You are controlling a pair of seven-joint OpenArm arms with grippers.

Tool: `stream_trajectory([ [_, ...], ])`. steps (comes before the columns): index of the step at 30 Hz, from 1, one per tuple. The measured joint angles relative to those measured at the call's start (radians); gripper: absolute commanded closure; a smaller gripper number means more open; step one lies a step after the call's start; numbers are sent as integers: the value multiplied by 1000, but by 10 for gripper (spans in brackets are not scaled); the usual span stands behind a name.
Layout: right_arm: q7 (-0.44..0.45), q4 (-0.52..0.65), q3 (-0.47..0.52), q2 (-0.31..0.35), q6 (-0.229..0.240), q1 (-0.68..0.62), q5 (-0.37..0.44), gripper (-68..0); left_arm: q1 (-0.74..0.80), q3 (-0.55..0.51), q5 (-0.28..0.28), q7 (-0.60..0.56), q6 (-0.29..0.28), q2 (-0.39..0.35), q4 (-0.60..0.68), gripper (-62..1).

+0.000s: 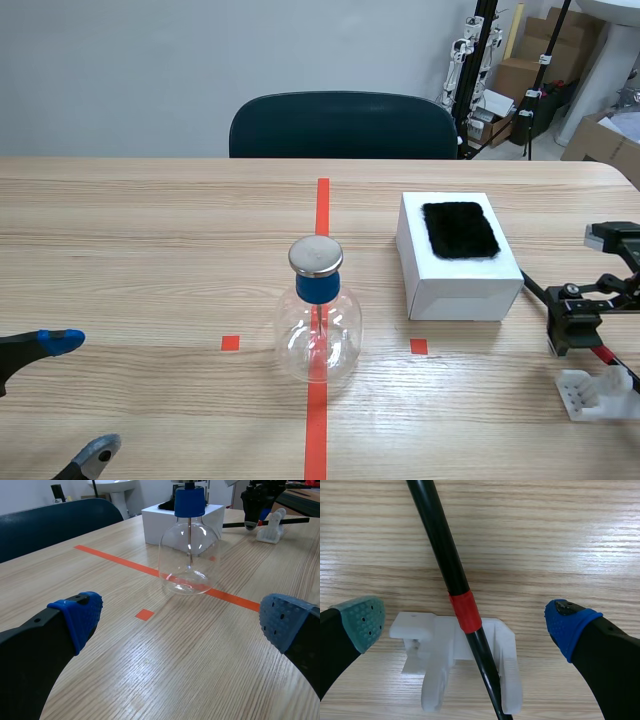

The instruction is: Do the electroscope experiment. pick up the black charging rod

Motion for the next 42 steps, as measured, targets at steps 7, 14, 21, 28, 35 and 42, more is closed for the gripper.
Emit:
stream_trajectory([
  [7,8,0,0,0,0,-11,0,-588,2,0,0,0,0,0,0,-623],
  [14,30,0,0,0,0,-11,0,-555,2,0,0,0,0,0,0,-623],
  [21,38,0,0,0,0,-11,0,-433,2,0,0,0,0,0,0,-623],
  [28,38,0,0,0,0,-11,0,-302,2,0,0,0,0,0,0,-623],
  [35,38,0,0,0,0,-11,0,-221,2,0,0,0,0,0,0,-623],
  [42,38,0,0,0,0,-11,0,-138,2,0,0,0,0,0,0,-623],
])
